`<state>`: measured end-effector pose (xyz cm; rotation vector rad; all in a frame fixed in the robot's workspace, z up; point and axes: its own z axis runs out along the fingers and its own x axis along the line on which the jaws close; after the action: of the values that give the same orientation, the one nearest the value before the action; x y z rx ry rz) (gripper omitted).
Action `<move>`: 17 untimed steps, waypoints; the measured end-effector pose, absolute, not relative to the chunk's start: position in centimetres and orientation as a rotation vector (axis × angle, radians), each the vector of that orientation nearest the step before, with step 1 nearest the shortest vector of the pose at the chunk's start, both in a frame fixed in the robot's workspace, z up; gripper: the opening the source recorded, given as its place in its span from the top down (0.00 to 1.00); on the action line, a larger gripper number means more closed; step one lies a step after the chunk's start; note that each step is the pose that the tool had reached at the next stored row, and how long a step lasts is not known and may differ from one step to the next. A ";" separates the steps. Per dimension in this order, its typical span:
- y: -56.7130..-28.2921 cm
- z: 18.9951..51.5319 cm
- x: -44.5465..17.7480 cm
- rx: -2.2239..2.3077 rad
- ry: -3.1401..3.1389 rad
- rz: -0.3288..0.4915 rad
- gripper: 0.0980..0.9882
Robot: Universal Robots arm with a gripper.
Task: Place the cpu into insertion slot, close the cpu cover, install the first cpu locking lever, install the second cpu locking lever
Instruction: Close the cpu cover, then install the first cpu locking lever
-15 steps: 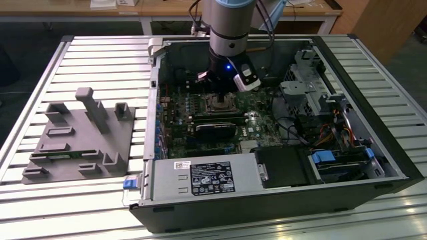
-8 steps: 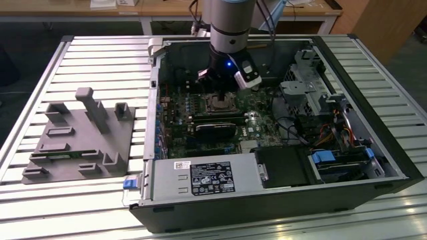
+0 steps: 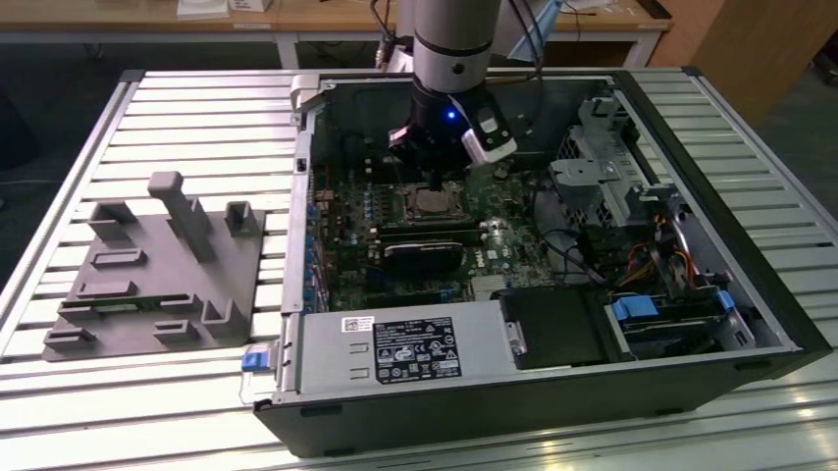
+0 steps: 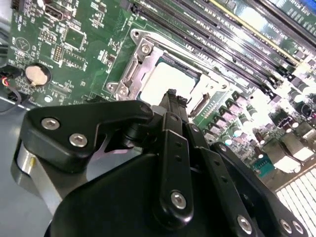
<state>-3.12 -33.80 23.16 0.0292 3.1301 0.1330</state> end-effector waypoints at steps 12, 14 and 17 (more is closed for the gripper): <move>-33.8 23.3 -3.1 0.029 3.130 0.132 0.99; -33.8 23.3 -3.3 0.029 3.130 0.132 0.99; -33.8 23.3 -3.6 0.029 3.130 0.133 0.99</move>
<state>-3.63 -33.81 23.35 0.0295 3.1303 0.1327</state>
